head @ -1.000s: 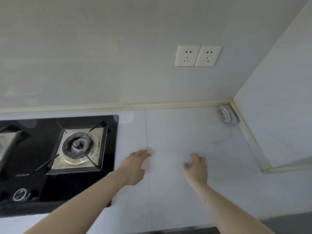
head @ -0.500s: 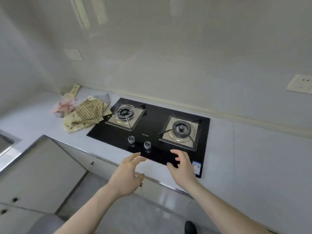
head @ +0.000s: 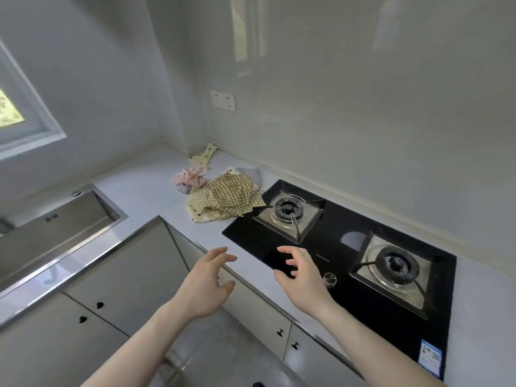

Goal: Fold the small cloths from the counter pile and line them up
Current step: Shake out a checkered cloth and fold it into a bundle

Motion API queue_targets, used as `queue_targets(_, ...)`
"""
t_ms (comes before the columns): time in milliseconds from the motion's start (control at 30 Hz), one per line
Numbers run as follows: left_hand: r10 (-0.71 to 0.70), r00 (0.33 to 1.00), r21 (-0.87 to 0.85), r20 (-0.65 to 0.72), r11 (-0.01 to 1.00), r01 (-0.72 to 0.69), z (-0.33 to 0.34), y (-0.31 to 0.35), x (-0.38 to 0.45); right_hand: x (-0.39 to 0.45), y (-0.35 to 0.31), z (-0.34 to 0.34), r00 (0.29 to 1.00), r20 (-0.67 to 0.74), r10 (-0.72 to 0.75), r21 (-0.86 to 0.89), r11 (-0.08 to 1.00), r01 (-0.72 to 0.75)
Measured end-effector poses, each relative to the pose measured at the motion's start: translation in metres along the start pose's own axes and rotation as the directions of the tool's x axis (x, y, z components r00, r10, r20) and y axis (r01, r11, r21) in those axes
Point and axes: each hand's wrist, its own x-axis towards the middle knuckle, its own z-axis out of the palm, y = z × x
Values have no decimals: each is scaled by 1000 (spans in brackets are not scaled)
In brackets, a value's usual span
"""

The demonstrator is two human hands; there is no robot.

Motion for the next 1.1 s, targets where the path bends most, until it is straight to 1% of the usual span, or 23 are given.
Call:
queue_targets(100,-58,998,32,-19,998,58,-29,-36,22,42,-9,29,998,55,11,22,1000,-13)
queue_targets(200,-92,994,55,-52,994,95,-63,-61,47,84,-22,53,994,104,-18,16,1000,16)
queue_targets(300,-119,991,76,-56,989,123,-85,-81,68,120,-32,73,993,118,0,7,1000,-1)
queue_targets(367,-121,992,76,-41,989,124,-94,-95,82,138,-39,84,991,133,-5,7,1000,4)
queue_targets(467,-106,994,76,-25,991,108,-107,-111,117,169,-45,95,993,117,-6,-1,1000,6)
queue_targets(600,-54,997,92,46,995,50,-115,-134,171,197,-44,111,997,64,37,1,999,-38)
queue_targets(733,30,991,94,127,995,-42,-121,-160,234,229,-38,132,995,-44,84,-16,996,-85)
queue_targets(933,162,952,79,259,979,-188,-125,-219,337,289,-36,187,963,-212,166,-43,983,-179)
queue_targets(1000,195,941,64,277,973,-221,-126,-239,368,310,-36,204,944,-273,185,-40,978,-204)
queue_targets(1100,228,938,46,261,968,-248,-122,-263,402,332,-33,223,928,-314,202,-57,971,-231)
